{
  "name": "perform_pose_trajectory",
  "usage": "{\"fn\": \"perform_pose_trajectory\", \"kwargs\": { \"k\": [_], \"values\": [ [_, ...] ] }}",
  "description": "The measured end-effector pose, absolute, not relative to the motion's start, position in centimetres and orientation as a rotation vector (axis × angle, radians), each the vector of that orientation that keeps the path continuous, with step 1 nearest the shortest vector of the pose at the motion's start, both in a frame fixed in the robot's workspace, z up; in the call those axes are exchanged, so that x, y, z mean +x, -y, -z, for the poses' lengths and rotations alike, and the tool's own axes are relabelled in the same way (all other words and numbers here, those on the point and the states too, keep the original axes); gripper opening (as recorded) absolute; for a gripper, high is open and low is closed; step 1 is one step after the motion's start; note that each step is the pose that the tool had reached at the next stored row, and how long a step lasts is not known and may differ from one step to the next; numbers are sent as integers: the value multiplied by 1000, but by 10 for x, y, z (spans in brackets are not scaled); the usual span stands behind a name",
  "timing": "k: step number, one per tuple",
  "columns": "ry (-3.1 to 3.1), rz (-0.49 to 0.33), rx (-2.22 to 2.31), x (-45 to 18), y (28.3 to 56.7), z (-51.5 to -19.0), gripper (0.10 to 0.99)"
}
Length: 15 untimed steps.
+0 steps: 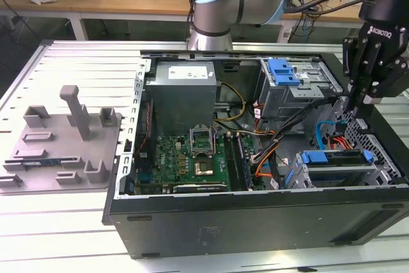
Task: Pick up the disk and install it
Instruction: 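Insert the second disk wire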
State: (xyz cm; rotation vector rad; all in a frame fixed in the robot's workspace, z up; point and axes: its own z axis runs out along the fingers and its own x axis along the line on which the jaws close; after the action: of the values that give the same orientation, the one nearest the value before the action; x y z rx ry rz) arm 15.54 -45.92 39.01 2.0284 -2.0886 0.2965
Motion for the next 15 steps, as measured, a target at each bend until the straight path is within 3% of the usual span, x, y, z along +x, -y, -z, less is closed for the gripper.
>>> {"fn": "perform_pose_trajectory", "kwargs": {
  "k": [1,15],
  "values": [
    [2087,-300,2027,154,459,-390,314],
    [2121,-262,1895,155,458,-383,314]
  ]
}}
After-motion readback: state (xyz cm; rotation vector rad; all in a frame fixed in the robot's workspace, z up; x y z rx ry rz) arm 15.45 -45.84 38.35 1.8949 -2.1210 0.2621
